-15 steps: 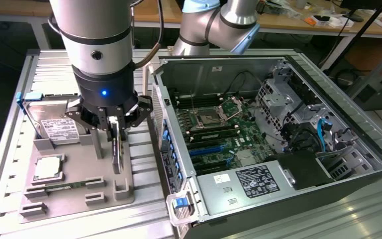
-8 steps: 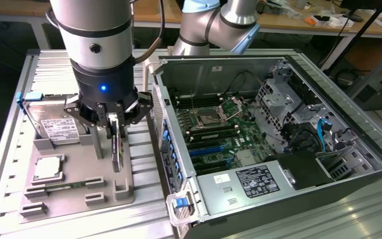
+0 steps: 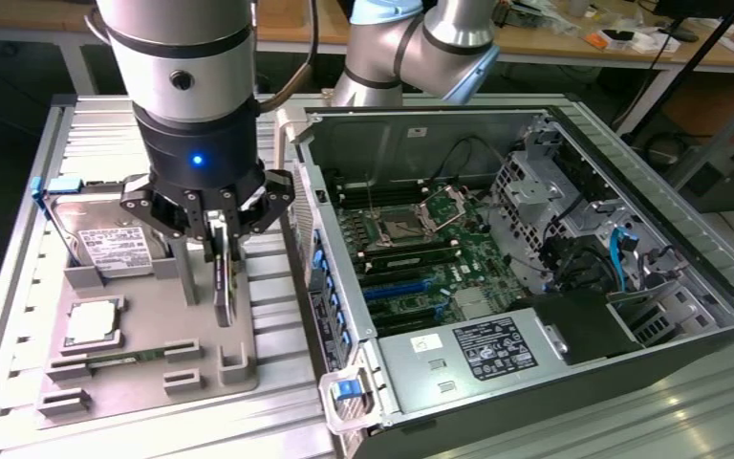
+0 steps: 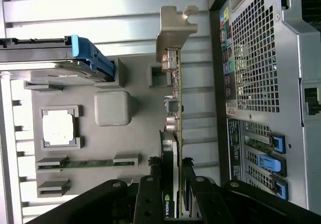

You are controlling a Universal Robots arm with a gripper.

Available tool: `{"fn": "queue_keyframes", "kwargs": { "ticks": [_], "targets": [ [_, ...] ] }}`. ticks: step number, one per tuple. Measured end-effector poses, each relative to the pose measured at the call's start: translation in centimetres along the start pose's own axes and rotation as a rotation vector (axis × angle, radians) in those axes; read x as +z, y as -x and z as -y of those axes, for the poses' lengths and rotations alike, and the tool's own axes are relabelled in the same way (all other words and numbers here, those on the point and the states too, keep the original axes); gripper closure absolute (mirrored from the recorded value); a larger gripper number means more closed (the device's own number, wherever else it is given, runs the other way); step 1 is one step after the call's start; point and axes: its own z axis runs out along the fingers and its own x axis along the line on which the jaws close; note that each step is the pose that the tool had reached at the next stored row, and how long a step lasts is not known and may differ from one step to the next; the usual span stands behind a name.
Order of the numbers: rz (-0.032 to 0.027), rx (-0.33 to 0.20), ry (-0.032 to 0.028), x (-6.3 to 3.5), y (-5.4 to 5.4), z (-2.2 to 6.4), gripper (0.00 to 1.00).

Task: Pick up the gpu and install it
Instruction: 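Pick up the gpu and move the gpu toward the slot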

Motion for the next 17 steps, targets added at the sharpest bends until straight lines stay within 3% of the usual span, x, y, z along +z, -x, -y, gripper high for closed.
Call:
{"fn": "queue_keyframes", "kwargs": {
  "ticks": [2,6,10,17],
  "targets": [
    [-0.0001,0.000,0.0000,-0.62,0.0,-0.03,0.73],
    [-0.0003,0.000,-0.0002,-0.86,0.0,-0.04,0.73],
    [-0.0001,0.000,-0.0001,-2.18,0.1,-0.10,0.73],
    [-0.0001,0.000,-0.0002,-2.71,0.1,-0.12,0.73]
  ]
}}
